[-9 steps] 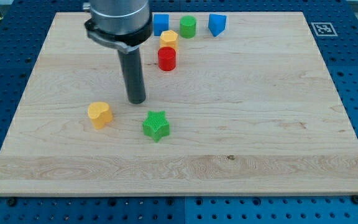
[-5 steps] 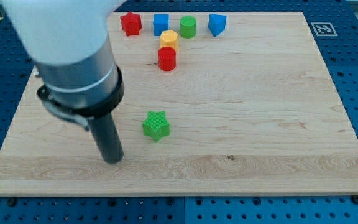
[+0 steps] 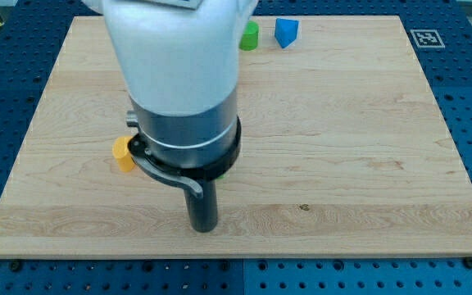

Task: Move the green star to the bottom of the red circle

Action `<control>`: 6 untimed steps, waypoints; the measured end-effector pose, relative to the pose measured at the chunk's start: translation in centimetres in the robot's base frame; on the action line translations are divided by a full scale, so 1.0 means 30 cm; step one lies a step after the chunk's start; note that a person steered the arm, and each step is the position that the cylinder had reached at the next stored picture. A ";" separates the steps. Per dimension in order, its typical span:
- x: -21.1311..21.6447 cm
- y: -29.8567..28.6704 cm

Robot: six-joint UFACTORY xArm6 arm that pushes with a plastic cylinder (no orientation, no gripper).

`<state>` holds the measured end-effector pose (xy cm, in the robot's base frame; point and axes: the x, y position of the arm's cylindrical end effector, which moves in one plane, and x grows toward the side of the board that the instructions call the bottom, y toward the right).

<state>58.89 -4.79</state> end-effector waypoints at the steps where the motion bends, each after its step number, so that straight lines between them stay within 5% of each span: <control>1: -0.035 -0.061; 6: -0.222 -0.068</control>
<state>52.24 -6.84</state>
